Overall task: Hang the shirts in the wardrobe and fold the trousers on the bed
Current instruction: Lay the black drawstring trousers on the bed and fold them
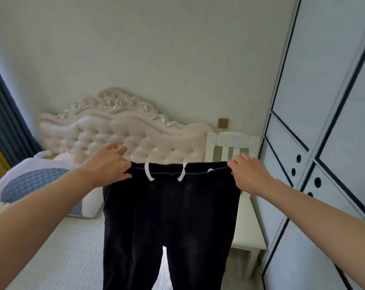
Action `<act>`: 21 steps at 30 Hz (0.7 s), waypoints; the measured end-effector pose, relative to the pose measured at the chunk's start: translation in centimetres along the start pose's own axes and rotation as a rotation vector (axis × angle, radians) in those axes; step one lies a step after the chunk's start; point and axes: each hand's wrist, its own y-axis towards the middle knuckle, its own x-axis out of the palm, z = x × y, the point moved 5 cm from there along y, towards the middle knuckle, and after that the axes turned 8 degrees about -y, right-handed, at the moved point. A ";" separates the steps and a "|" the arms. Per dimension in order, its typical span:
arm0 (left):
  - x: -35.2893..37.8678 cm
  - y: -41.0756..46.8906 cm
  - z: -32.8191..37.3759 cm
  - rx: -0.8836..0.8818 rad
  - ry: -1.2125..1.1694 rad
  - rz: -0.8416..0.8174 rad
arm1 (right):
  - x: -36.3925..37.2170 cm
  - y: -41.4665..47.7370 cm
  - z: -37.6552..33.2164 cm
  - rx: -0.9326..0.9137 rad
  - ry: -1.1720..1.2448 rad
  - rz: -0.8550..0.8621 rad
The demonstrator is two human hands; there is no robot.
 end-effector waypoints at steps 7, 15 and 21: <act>-6.4 5.5 -5.9 0.096 0.111 0.027 | -8.3 3.3 7.6 0.166 -0.191 0.069; -18.6 8.2 -14.0 -0.213 0.346 0.207 | -19.7 3.9 15.3 0.310 -0.380 0.360; -27.1 5.7 -16.5 -0.452 0.063 1.155 | -26.4 2.2 19.0 0.720 -0.395 0.793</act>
